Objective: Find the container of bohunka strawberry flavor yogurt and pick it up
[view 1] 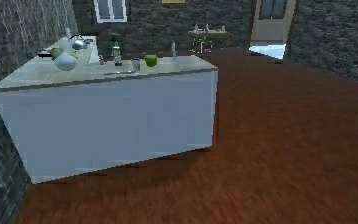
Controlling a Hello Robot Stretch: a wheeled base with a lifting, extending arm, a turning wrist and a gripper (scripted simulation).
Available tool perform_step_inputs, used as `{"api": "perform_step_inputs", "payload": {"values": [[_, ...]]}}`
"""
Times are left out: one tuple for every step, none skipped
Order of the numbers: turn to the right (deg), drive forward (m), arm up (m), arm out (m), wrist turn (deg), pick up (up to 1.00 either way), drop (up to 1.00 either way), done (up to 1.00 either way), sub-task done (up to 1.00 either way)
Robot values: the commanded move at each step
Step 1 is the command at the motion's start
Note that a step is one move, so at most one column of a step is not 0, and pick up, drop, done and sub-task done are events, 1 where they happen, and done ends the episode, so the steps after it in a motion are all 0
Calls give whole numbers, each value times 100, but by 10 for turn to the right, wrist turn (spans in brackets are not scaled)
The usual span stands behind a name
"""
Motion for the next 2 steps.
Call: {"api": "perform_step_inputs", "payload": {"values": [[-180,0,0,0,0,0,0,0,0],[0,100,0,0,0,0,0,0,0]]}}
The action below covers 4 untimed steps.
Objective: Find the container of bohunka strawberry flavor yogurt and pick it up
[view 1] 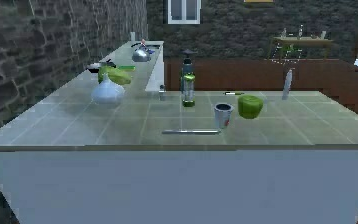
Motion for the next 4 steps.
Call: {"api": "perform_step_inputs", "payload": {"values": [[-120,0,0,0,0,0,0,0,0],[0,5,0,0,0,0,0,0,0],[-450,0,0,0,0,0,0,0,0],[-150,0,0,0,0,0,0,0,0]]}}
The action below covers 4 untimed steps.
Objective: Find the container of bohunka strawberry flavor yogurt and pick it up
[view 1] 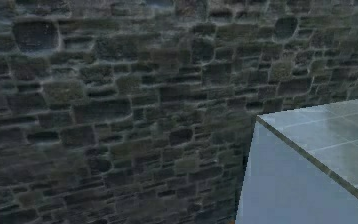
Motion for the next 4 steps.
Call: {"api": "perform_step_inputs", "payload": {"values": [[0,0,50,0,0,0,0,0,0],[0,0,38,0,0,0,0,0,0],[0,0,0,50,0,0,0,0,0],[0,0,0,0,450,0,0,0,0]]}}
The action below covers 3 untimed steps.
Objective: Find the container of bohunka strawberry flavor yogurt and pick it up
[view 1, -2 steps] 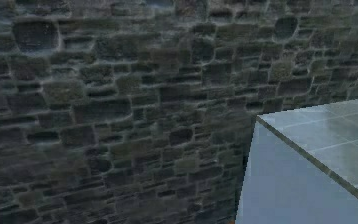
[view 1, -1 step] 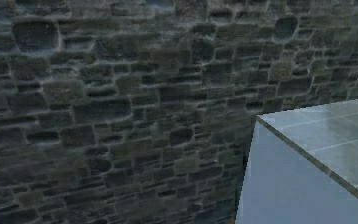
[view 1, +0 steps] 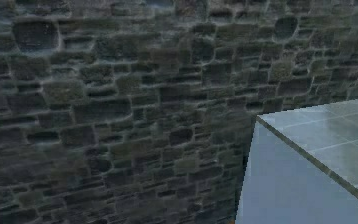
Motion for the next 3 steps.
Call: {"api": "perform_step_inputs", "payload": {"values": [[0,0,0,0,450,0,0,0,0],[0,0,0,0,450,0,0,0,0],[0,0,0,0,300,0,0,0,0]]}}
